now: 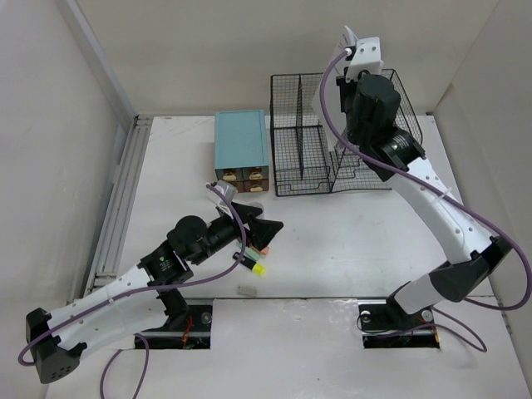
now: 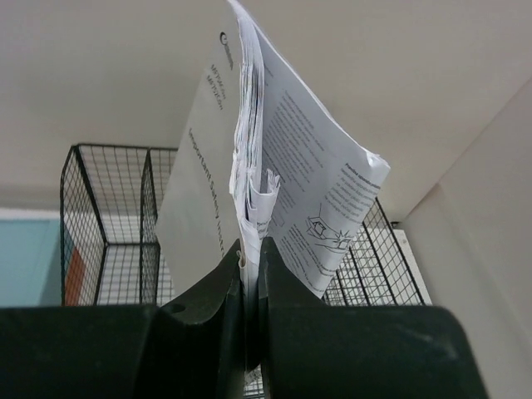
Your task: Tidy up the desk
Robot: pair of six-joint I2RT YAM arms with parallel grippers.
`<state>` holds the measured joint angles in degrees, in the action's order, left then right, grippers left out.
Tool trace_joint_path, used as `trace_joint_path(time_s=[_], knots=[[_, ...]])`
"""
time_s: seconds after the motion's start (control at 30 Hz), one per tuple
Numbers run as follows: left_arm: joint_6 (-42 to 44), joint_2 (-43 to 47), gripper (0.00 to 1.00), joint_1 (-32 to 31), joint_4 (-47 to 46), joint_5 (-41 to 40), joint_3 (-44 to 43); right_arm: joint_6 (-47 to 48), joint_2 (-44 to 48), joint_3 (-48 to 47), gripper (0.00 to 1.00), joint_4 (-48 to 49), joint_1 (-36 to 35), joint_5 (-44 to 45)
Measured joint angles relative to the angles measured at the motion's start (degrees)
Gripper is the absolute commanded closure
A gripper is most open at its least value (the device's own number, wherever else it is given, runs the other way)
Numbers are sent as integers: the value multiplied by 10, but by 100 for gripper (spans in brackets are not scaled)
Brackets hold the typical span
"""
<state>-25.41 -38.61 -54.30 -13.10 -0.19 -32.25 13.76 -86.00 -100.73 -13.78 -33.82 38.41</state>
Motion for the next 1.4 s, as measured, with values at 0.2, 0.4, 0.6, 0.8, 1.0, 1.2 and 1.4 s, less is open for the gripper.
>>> trace_joint_path(time_s=[0.2, 0.4, 0.6, 0.8, 1.0, 1.2, 1.4], knots=[[0, -2, 15, 0, 0, -1, 0, 3, -7, -2, 100, 51, -31, 65], [-2, 5, 15, 0, 5, -5, 0, 13, -79, -16, 100, 105, -61, 132], [-6, 31, 15, 0, 10, -14, 0, 66, -200, -54, 100, 185, -87, 221], [-7, 33, 15, 0, 10, -19, 5, 100, -249, -58, 100, 235, -92, 260], [-12, 32, 15, 0, 10, -19, 17, 96, -256, -28, 100, 266, -90, 262], [-17, 32, 14, 0, 9, -23, 27, 78, -256, 35, 97, 272, -90, 252], [-19, 31, 14, 0, 7, -26, 28, 40, -252, 61, 83, 272, -89, 216]])
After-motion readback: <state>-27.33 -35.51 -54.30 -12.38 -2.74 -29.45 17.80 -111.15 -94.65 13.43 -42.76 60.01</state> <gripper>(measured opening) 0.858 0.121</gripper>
